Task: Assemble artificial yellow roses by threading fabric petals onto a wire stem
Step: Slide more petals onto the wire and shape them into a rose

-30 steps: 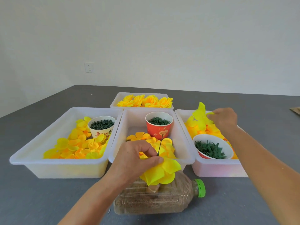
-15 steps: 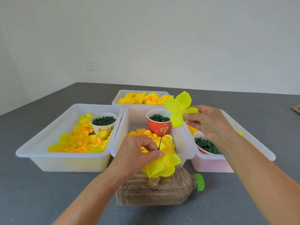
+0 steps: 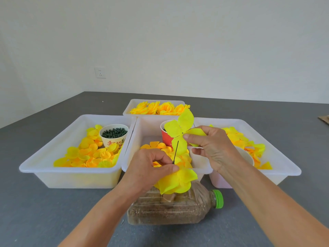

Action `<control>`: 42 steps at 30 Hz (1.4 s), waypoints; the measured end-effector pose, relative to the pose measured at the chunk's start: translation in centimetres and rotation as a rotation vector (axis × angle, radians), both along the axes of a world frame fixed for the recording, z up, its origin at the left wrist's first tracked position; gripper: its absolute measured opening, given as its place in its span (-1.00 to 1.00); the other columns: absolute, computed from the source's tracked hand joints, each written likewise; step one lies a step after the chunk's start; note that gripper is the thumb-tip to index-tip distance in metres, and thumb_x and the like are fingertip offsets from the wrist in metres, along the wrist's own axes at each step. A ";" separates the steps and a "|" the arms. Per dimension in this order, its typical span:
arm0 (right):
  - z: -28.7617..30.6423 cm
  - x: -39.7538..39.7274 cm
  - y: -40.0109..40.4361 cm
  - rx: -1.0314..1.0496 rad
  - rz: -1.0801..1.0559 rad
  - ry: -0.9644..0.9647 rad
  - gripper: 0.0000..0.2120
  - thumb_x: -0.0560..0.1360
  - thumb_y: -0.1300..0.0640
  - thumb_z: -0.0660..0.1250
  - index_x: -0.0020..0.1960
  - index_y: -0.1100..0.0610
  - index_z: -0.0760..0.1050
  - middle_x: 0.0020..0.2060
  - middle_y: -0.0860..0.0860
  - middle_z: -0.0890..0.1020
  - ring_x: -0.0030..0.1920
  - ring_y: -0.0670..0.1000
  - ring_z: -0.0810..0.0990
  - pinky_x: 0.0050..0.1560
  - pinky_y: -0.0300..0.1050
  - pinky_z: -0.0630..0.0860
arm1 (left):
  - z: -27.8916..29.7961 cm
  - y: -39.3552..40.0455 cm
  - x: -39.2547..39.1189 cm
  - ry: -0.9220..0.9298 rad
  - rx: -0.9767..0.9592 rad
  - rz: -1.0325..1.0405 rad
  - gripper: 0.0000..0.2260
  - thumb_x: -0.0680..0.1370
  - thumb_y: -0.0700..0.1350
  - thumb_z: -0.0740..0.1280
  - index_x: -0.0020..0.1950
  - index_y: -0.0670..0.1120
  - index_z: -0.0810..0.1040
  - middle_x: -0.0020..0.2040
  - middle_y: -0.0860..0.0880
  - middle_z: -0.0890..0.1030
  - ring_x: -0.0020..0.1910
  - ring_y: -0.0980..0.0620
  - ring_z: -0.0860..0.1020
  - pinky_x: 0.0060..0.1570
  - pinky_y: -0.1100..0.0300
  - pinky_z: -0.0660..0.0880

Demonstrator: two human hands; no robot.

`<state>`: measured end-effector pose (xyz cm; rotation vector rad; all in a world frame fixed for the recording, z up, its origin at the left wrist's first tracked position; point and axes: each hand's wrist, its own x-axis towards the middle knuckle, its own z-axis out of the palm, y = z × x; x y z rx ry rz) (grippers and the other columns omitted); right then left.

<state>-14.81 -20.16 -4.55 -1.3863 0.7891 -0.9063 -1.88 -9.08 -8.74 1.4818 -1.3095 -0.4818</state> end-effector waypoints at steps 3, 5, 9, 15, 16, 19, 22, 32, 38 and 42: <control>-0.2 0.1 0.1 -0.042 0.018 0.001 -0.84 0.35 0.33 0.46 -0.26 0.11 0.56 -0.50 -0.09 0.60 -0.49 -0.15 0.55 -0.47 -0.31 0.49 | 0.1 0.1 0.0 0.005 0.001 -0.006 -0.83 0.35 -0.19 0.52 -0.37 0.01 0.60 -0.31 0.00 0.65 -0.24 0.12 0.55 -0.14 0.14 0.47; -0.3 0.1 0.2 -0.111 0.030 0.011 -0.82 0.35 0.34 0.46 -0.25 0.08 0.56 -0.51 -0.11 0.60 -0.49 -0.18 0.54 -0.44 -0.32 0.50 | 0.1 0.0 0.0 0.006 0.002 -0.005 -0.84 0.35 -0.20 0.52 -0.37 -0.01 0.60 -0.30 -0.01 0.65 -0.24 0.10 0.55 -0.13 0.12 0.47; -0.4 0.1 0.4 -0.235 0.086 -0.004 -0.81 0.37 0.35 0.43 -0.20 0.07 0.59 -0.51 -0.12 0.61 -0.50 -0.21 0.53 -0.44 -0.35 0.48 | 0.1 0.0 0.0 0.009 0.012 -0.007 -0.85 0.35 -0.19 0.52 -0.36 -0.02 0.61 -0.30 0.02 0.64 -0.22 0.09 0.55 -0.10 0.05 0.48; -0.6 0.0 0.5 -0.302 0.170 -0.031 -0.84 0.36 0.29 0.45 -0.25 0.04 0.65 -0.35 -0.01 0.67 -0.32 -0.04 0.60 -0.25 -0.13 0.58 | 0.0 0.0 0.0 0.004 0.021 -0.004 -0.85 0.36 -0.17 0.52 -0.35 0.01 0.61 -0.31 0.07 0.63 -0.23 0.13 0.54 -0.09 0.01 0.49; -0.6 -0.1 0.5 -0.309 0.180 -0.048 -0.84 0.36 0.31 0.44 -0.26 0.05 0.66 -0.35 -0.01 0.67 -0.32 -0.03 0.60 -0.25 -0.13 0.58 | 0.0 0.0 0.1 0.006 0.021 -0.003 -0.85 0.36 -0.17 0.52 -0.35 0.01 0.61 -0.31 0.05 0.63 -0.23 0.12 0.54 -0.09 0.00 0.49; -0.7 -0.3 0.5 -0.342 0.223 -0.101 -0.87 0.36 0.35 0.42 -0.20 0.15 0.63 -0.35 -0.04 0.68 -0.33 -0.09 0.62 -0.29 -0.24 0.57 | 0.0 0.0 0.1 0.013 0.024 0.000 -0.86 0.35 -0.16 0.52 -0.35 0.01 0.61 -0.29 0.02 0.65 -0.23 0.12 0.55 -0.09 -0.01 0.50; -0.8 -0.5 0.5 -0.399 0.235 -0.117 -0.84 0.36 0.40 0.40 -0.20 0.16 0.60 -0.37 -0.08 0.67 -0.33 -0.12 0.61 -0.28 -0.26 0.55 | 0.0 0.0 0.1 0.003 0.026 0.001 -0.87 0.36 -0.15 0.52 -0.34 0.00 0.62 -0.28 0.01 0.66 -0.22 0.07 0.57 -0.09 -0.01 0.50; -1.2 -0.7 0.2 -0.721 0.189 -0.046 -0.88 0.31 0.32 0.46 -0.16 0.19 0.61 -0.25 -0.02 0.68 -0.23 -0.16 0.66 -0.17 -0.31 0.55 | -0.1 0.0 0.1 -0.011 0.025 0.004 -0.89 0.36 -0.16 0.52 -0.34 -0.02 0.64 -0.32 0.06 0.64 -0.25 0.16 0.54 -0.14 0.16 0.47; -1.4 -0.6 0.4 -0.813 0.177 -0.022 -0.85 0.30 0.24 0.47 -0.15 0.08 0.61 -0.27 -0.15 0.66 -0.24 -0.26 0.62 -0.17 -0.37 0.52 | 0.0 0.1 0.0 -0.023 0.013 0.011 -0.92 0.35 -0.16 0.52 -0.31 -0.07 0.65 -0.28 -0.01 0.65 -0.21 0.09 0.56 -0.07 0.08 0.48; -1.3 -0.7 0.5 -0.866 0.168 -0.021 -0.84 0.31 0.25 0.44 -0.13 0.11 0.61 -0.24 -0.11 0.66 -0.20 -0.23 0.62 -0.12 -0.36 0.53 | 0.0 0.1 0.1 -0.046 0.009 0.010 -0.91 0.35 -0.16 0.52 -0.32 -0.06 0.64 -0.28 -0.01 0.66 -0.18 0.09 0.56 -0.07 0.17 0.46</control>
